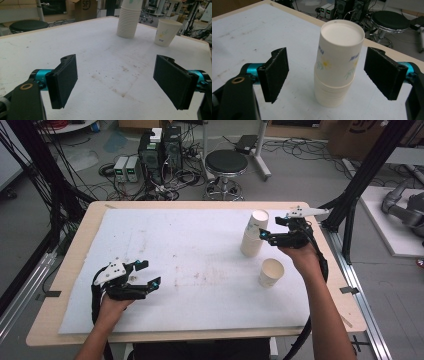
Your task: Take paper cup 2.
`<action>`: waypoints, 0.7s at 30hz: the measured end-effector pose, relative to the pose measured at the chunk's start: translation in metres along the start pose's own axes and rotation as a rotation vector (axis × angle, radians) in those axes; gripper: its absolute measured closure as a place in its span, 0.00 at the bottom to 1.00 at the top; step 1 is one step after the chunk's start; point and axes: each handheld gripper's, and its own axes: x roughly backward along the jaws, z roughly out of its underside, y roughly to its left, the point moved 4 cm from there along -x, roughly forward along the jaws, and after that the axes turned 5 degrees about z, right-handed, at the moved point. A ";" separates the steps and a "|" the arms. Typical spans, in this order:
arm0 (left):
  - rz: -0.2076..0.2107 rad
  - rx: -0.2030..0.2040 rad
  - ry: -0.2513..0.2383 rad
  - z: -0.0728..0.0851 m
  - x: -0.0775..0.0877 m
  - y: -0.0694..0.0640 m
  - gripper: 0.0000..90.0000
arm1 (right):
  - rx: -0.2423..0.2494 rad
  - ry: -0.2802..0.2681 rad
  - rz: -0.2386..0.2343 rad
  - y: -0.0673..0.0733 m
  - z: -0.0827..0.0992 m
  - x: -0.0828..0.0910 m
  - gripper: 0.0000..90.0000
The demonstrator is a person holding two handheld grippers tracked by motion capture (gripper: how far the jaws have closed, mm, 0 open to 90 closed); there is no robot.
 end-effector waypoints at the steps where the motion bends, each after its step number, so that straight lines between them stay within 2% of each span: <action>1: 0.002 -0.004 0.002 0.000 0.000 0.000 0.22 | 0.007 0.024 0.003 -0.002 -0.005 -0.005 0.23; 5: 0.006 0.000 0.000 0.000 0.001 0.000 0.22 | 0.026 0.045 0.023 -0.005 -0.013 -0.015 0.23; 8: 0.005 0.000 0.002 0.000 0.001 0.000 0.22 | 0.015 0.056 0.019 -0.007 -0.016 -0.020 0.23; 9: 0.005 0.000 0.000 0.000 0.001 0.000 0.22 | 0.013 0.074 0.027 -0.009 -0.018 -0.025 0.23; 11: 0.005 0.000 0.000 0.000 0.001 0.001 0.22 | 0.000 0.074 0.011 -0.010 -0.020 -0.031 0.23; 16: 0.005 0.003 -0.002 0.000 0.001 0.001 0.22 | -0.030 0.112 0.000 -0.014 -0.017 -0.045 0.23; 21: 0.007 0.003 0.000 0.001 0.000 0.002 0.22 | -0.014 0.121 0.008 -0.012 -0.017 -0.052 0.23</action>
